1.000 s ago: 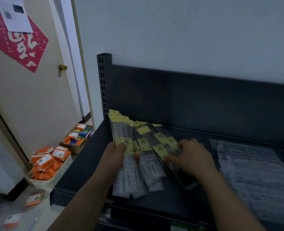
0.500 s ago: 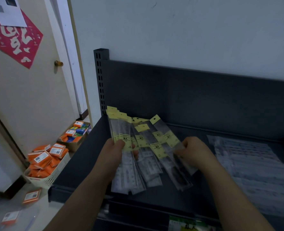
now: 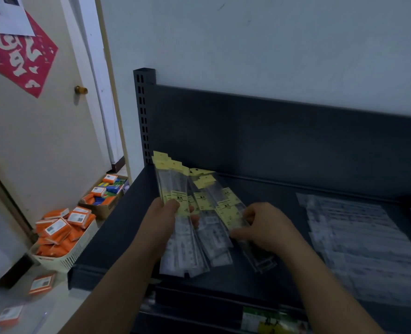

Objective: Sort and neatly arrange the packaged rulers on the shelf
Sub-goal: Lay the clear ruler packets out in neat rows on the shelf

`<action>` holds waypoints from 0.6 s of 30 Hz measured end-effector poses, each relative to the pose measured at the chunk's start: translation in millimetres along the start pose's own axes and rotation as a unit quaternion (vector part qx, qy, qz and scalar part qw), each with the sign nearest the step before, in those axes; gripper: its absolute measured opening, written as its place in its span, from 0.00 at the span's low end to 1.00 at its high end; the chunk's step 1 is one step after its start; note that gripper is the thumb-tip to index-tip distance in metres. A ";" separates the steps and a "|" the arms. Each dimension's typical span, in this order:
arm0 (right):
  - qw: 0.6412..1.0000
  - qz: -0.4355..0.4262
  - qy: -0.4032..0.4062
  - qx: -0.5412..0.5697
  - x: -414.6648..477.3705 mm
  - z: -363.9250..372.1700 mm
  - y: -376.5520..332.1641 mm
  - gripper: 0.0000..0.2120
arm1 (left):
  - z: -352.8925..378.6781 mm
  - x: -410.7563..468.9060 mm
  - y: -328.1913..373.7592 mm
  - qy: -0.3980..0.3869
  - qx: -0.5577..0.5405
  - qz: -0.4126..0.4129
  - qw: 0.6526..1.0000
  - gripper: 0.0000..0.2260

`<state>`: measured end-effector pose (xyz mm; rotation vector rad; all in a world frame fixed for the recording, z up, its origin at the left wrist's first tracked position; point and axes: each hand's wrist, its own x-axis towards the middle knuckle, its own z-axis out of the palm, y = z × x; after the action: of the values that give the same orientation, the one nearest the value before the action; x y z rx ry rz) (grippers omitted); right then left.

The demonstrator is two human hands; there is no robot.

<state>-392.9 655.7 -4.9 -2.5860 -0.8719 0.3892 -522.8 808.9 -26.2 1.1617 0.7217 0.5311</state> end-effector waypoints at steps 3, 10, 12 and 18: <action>1.000 0.003 -0.020 -0.004 -1.5 -1.9 -3.5 0.15 | -1.3 0.5 -1.0 0.000 -0.001 -0.005 1.000 0.11; 0.999 -0.011 -0.010 0.049 2.1 -1.6 -1.2 0.22 | -1.1 -0.4 -0.5 0.003 0.003 0.007 1.000 0.11; 0.990 -0.014 0.003 0.141 3.2 0.0 4.1 0.19 | -1.9 0.0 -1.1 0.004 -0.006 0.009 1.000 0.11; 0.847 -0.006 -0.093 0.524 -5.5 0.4 -2.4 0.12 | 8.8 0.4 -0.7 -0.047 -0.018 0.035 0.998 0.12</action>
<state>-398.4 654.1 -3.5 -1.5309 -0.4916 0.8387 -516.0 803.4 -25.0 1.1731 0.5896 0.5420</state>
